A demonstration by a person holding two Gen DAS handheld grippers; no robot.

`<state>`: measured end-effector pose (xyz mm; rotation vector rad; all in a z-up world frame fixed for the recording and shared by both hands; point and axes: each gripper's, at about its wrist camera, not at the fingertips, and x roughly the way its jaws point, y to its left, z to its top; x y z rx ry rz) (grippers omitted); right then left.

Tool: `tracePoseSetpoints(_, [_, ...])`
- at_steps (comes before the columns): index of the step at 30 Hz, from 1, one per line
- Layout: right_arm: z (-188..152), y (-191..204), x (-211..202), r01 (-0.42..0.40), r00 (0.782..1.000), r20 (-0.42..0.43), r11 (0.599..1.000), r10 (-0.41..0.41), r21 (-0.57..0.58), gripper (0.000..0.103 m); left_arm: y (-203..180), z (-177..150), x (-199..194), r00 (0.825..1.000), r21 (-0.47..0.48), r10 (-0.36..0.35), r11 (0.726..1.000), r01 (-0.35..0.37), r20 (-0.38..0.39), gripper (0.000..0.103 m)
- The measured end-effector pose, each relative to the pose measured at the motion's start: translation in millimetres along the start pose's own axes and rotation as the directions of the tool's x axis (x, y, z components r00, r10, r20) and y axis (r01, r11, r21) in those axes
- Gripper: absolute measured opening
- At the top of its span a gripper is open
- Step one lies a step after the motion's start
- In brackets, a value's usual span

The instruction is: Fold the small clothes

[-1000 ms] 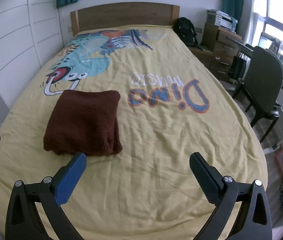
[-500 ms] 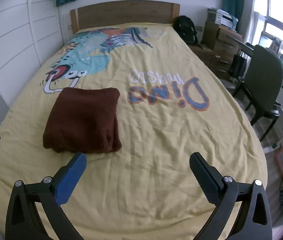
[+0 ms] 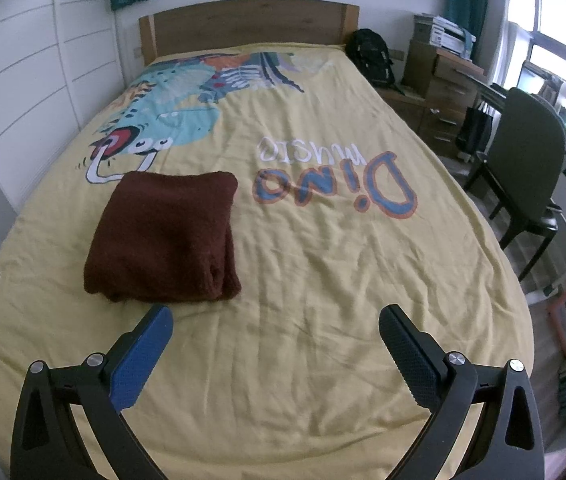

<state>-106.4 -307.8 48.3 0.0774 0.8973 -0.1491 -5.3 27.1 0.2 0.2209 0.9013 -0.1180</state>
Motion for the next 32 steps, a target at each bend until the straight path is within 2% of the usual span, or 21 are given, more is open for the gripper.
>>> tracePoseSetpoints(13, [0.4, 0.8, -0.2, -0.002, 1.000, -0.004, 1.000, 0.002, 0.000, 0.103, -3.7, -6.2, -0.8, 1.000, 0.004, -0.023, 1.000, 0.023, -0.006, 0.102])
tracePoseSetpoints(26, [-18.6, -2.4, -4.3, -0.005, 1.000, -0.019, 1.000, 0.005, -0.010, 0.103, -6.3, -5.9, -4.0, 0.999, 0.001, -0.042, 0.999, 0.042, -0.007, 0.102])
tracePoseSetpoints(32, [-17.2, -3.0, -4.1, -0.007, 1.000, -0.021, 1.000, 0.007, -0.011, 0.103, -7.9, -5.6, -5.2, 0.999, 0.003, -0.040, 0.999, 0.040, -0.009, 0.102])
